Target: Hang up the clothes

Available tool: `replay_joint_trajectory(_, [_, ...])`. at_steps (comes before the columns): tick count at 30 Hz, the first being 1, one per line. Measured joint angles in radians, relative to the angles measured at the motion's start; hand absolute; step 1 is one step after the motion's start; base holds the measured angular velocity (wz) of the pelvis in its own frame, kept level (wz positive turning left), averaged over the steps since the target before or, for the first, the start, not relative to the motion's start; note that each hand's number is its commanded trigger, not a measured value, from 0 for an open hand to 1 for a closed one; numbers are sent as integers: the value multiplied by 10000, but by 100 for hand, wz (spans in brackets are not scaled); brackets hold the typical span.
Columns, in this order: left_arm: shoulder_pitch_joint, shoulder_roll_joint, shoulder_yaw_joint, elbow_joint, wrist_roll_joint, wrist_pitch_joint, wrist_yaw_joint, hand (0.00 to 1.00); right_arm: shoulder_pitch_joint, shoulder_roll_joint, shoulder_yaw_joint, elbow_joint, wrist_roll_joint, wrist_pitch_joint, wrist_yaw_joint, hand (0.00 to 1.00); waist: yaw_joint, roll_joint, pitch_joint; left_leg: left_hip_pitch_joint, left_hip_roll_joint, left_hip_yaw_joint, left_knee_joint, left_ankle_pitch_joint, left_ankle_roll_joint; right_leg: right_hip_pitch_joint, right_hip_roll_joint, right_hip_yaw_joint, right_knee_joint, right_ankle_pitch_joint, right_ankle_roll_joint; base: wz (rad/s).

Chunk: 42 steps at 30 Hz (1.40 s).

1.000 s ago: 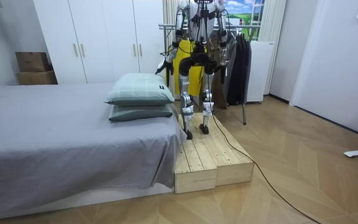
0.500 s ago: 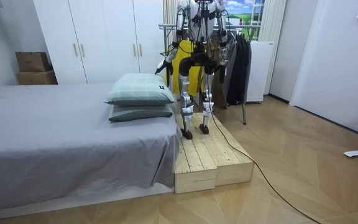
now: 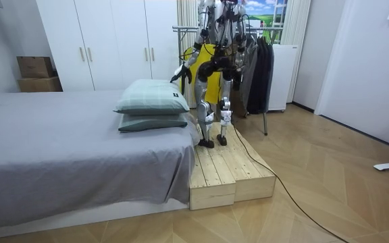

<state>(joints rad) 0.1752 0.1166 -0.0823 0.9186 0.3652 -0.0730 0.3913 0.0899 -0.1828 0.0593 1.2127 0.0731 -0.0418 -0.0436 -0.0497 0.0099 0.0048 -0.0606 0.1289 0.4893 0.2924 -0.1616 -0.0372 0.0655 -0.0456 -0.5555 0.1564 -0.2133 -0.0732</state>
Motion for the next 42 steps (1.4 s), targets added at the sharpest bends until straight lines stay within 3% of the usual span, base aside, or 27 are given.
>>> replay_joint_trajectory(5, [-132,-99,30,12,-4,-24,-174,0,-224,100,1,110,-294,9,26,0,55,-124,-10,68,-69,37,-20,31,-34,239,-186,-758,337,-320,111,48])
replay_joint_trajectory(7, [-269,-145,36,48,-12,-44,-345,0,-331,118,25,140,-498,9,29,0,59,-195,24,131,-127,41,-40,29,-33,390,-286,-1110,444,-394,187,51])
replay_joint_trajectory(10, [-492,-197,32,161,-6,-332,-624,0,-397,114,68,259,-791,10,-17,0,177,-295,35,198,-196,61,103,-94,114,562,-642,-2105,1023,-575,449,60])
replay_joint_trajectory(12, [-639,-232,31,341,11,-649,-830,0,-564,68,58,318,-1109,124,-206,0,302,-280,32,163,-192,41,201,-241,323,532,-1200,-3054,2380,-620,527,59])
replay_joint_trajectory(13, [-689,-232,28,371,11,-691,-863,0,-579,70,68,300,-1219,122,-278,0,266,-281,37,145,-188,-22,292,-300,358,499,-1389,-3074,2915,-619,527,100])
replay_joint_trajectory(14, [-809,-253,19,447,-3,-770,-928,0,-561,68,59,310,-1279,125,-446,0,222,-320,31,-1,-254,-526,544,-476,496,358,-1634,-2515,3927,-592,565,148])
replay_joint_trajectory(15, [-1015,-255,-13,430,-1,-892,-944,0,-460,84,35,315,-1266,138,-565,0,181,-419,19,-87,-491,-1381,652,-646,618,150,-1684,-1325,4691,-447,583,173])
replay_joint_trajectory(16, [-1140,-255,-45,432,-1,-954,-946,0,-396,110,7,313,-1268,142,-578,0,180,-428,19,-164,-547,-1885,710,-689,702,-25,-1640,-647,5063,-302,578,197])
replay_joint_trajectory(17, [-1412,-245,-198,447,1,-1066,-950,0,-368,159,-30,316,-1242,137,-582,0,192,-465,19,-176,-628,-2678,752,-730,855,-414,-1330,504,5377,-300,501,182])
replay_joint_trajectory(18, [-1499,-296,-208,448,-22,-1089,-951,0,-433,215,-28,311,-1209,126,-538,0,230,-468,8,-177,-664,-3280,693,-609,793,-665,-714,1752,4970,-802,574,171])
replay_joint_trajectory(19, [-1519,-319,-215,472,-50,-1094,-965,0,-485,235,-24,311,-1224,116,-520,0,232,-466,7,-178,-703,-3617,654,-546,797,-757,-456,2236,4614,-916,583,163])
replay_joint_trajectory(20, [-1630,-375,-300,572,-169,-1089,-992,0,-506,265,-23,302,-1223,83,-521,0,185,-485,7,-165,-805,-4268,574,-473,812,-900,-60,3191,3733,-924,589,179])
replay_joint_trajectory(21, [-1716,-399,-434,587,-223,-1081,-1004,0,-462,321,-26,312,-1228,86,-563,0,142,-588,-17,-156,-1000,-4923,479,-369,805,-941,182,4041,2618,-771,660,179])
replay_joint_trajectory(22, [-1744,-418,-443,588,-227,-1081,-1004,0,-457,356,-26,318,-1234,92,-610,0,109,-659,-20,-157,-1125,-5244,463,-344,790,-928,210,4427,2009,-567,705,174])
replay_joint_trajectory(23, [-1771,-420,-454,599,-433,-1088,-1002,0,-496,468,-24,312,-1249,90,-725,0,48,-895,-5,-195,-1469,-5791,492,-325,750,-860,109,5141,1019,218,922,169])
replay_joint_trajectory(24, [-1813,-452,-554,783,-590,-1081,-1002,0,-450,564,-18,313,-1284,89,-786,0,-44,-1025,-21,-154,-1766,-6264,571,-364,672,-770,33,5154,899,533,1108,146])
replay_joint_trajectory(25, [-1768,-489,-601,833,-580,-1084,-1000,0,-422,568,1,311,-1368,105,-774,0,102,-1097,-83,-163,-1743,-6297,534,-353,629,-707,40,5013,769,434,1120,83])
replay_joint_trajectory(26, [-1718,-528,-601,830,-587,-1096,-999,0,-560,562,44,284,-1600,104,-762,0,400,-979,-141,-130,-1628,-6317,445,-404,529,-582,127,4776,555,414,1080,23])
replay_joint_trajectory(27, [-1699,-529,-580,836,-591,-1101,-999,0,-778,566,193,284,-1707,99,-742,0,597,-855,-139,-35,-1559,-6373,278,-367,449,-375,175,4597,376,523,895,21])
replay_joint_trajectory(28, [-1680,-529,-571,835,-592,-1119,-998,0,-880,572,235,289,-1788,95,-701,0,615,-838,-86,41,-1557,-6480,179,-338,408,-247,198,4512,294,552,847,44])
replay_joint_trajectory(32, [-1505,-523,-466,779,-846,-1214,-999,0,-1130,573,604,141,-2029,91,-454,0,773,-917,-67,216,-1528,-6892,-263,-217,242,75,263,4035,99,405,651,38])
replay_joint_trajectory(34, [-1469,-523,-377,828,-984,-1230,-1002,0,-1112,592,762,200,-1988,96,-405,0,787,-990,-29,236,-1515,-6845,-274,-205,225,254,271,3705,60,330,561,56])
replay_joint_trajectory(37, [-1468,-520,-360,825,-958,-1256,-1043,0,-1064,584,725,340,-1989,120,-435,0,804,-1170,16,114,-1428,-6187,-220,-208,223,520,284,3201,-187,227,502,56])
replay_joint_trajectory(38, [-1460,-520,-320,787,-928,-1257,-1129,0,-1050,584,665,409,-1966,112,-485,0,713,-1240,7,-14,-1378,-5577,-78,-216,238,645,282,2923,-349,205,503,69])
replay_joint_trajectory(39, [-1448,-520,-314,738,-874,-1257,-1208,0,-1005,586,544,481,-1963,113,-501,0,594,-1247,14,-145,-1354,-5245,145,-250,291,756,285,2640,-409,143,494,71])
replay_joint_trajectory(42, [-1434,-519,-317,725,-903,-1276,-1384,0,-836,587,348,553,-1777,105,-521,0,522,-1206,12,-159,-1409,-5147,217,-268,311,951,249,2231,-409,-39,525,49])
